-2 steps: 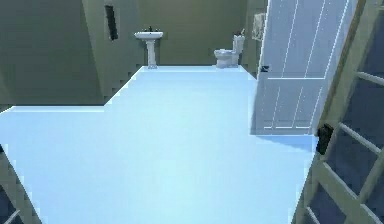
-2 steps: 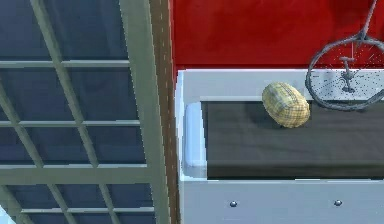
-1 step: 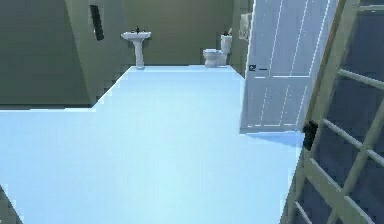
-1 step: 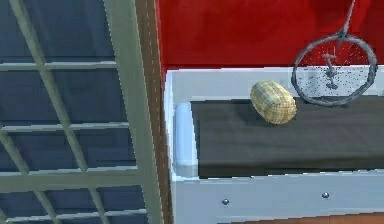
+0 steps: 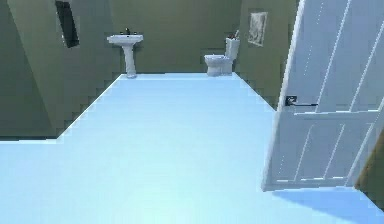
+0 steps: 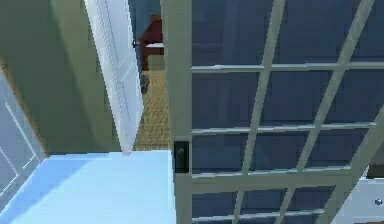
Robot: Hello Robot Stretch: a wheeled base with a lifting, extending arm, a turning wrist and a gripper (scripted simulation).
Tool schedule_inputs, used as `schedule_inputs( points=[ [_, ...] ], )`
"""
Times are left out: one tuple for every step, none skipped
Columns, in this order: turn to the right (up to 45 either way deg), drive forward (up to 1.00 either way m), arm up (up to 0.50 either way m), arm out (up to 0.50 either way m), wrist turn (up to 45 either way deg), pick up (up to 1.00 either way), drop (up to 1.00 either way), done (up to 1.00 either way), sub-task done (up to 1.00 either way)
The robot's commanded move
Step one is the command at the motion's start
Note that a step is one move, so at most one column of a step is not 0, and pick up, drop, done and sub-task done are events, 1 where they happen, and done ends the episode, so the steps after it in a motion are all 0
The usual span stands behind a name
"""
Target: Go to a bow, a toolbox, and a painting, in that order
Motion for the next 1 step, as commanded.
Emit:
schedule_inputs(
  points=[
    [6.0,0.00,0.00,0.00,0.0,0.00,0.00,0.00,0.00]
  ],
)
